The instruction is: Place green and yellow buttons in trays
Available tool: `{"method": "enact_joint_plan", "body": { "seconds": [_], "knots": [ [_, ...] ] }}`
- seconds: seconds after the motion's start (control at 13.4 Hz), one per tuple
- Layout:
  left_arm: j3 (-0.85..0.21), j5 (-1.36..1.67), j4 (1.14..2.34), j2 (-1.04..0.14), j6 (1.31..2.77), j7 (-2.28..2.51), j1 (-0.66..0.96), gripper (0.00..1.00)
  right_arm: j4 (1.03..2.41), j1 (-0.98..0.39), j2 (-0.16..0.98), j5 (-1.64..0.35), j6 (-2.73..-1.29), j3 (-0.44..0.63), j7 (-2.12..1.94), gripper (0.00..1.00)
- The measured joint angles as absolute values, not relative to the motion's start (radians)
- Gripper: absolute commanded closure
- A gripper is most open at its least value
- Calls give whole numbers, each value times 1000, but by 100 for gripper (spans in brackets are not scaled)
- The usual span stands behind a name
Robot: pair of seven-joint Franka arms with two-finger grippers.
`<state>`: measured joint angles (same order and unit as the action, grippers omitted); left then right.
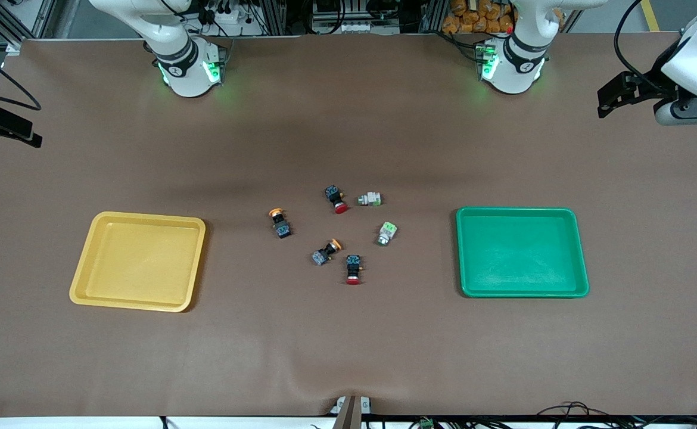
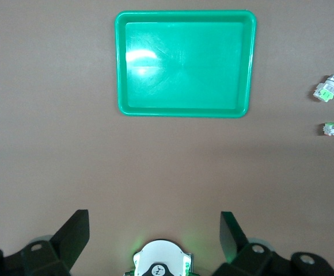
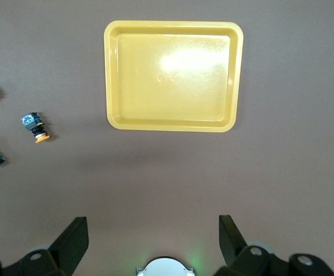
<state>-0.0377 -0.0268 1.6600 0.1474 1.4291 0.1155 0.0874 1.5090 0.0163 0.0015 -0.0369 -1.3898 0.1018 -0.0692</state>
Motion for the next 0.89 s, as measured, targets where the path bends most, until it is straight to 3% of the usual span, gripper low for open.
{"method": "enact_joint_plan", "body": {
  "seconds": [0.89],
  "knots": [
    [-35,-27,1616,95,1430,115,92,0,1509,15,1,-34,-1383,88,-73,0]
  ]
}}
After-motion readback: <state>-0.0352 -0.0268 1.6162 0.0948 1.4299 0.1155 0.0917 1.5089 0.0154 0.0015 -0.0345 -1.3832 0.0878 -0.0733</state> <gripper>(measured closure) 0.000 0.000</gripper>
